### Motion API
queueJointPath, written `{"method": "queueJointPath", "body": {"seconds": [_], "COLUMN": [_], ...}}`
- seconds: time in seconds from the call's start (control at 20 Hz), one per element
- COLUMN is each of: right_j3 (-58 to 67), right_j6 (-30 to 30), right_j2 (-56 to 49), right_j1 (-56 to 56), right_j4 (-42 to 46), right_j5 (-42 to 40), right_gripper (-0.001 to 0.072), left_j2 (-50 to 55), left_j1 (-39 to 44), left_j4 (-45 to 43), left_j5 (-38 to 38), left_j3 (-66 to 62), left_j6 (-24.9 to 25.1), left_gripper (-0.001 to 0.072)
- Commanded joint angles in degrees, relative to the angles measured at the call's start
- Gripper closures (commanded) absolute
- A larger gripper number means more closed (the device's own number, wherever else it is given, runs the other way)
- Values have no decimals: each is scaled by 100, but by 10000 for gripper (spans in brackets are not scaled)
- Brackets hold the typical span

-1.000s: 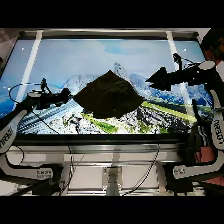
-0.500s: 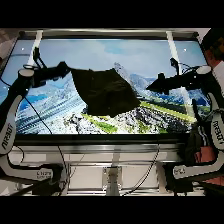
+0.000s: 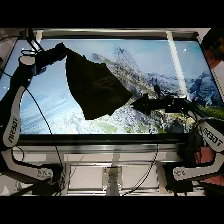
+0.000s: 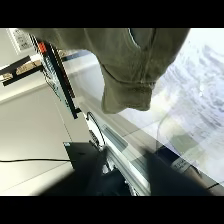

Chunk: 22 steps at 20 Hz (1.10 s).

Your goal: Fold the clothes and pants, and hang the long-sleeved shirts on hangers.

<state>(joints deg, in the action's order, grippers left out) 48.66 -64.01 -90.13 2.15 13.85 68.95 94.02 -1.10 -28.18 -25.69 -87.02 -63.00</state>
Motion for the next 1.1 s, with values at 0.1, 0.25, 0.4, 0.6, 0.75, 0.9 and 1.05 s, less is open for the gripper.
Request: {"method": "queueJointPath", "body": {"seconds": [0.1, 0.25, 0.4, 0.6, 0.75, 0.9, 1.05], "right_j3": [85, 448, 894, 1207, 1204, 1204, 1204], "right_j6": [48, 46, 15, -302, -227, -240, -651], "right_j2": [2, 2, 0, 0, -4, -4, -7], "right_j1": [-619, -605, -529, -275, 105, 337, 258], "right_j4": [-271, -267, -203, 179, 352, 837, 1484], "right_j5": [-400, -614, -824, -809, -411, 50, -68], "right_gripper": [358, 358, 358, 527, 536, 453, 317], "left_j2": [424, 348, 140, -278, -732, -1296, -1934], "left_j1": [-116, -332, -557, -691, -520, -380, -190], "left_j4": [-105, -114, -138, -927, -2682, -2708, -2520], "left_j5": [1093, 581, -695, -1926, -2710, -3193, -3254], "left_j3": [-42, -44, -44, -42, 160, 1071, 2361], "left_j6": [46, 44, 66, 105, -802, -826, -905], "left_gripper": [291, 245, 683, 697, 697, 697, 696]}}
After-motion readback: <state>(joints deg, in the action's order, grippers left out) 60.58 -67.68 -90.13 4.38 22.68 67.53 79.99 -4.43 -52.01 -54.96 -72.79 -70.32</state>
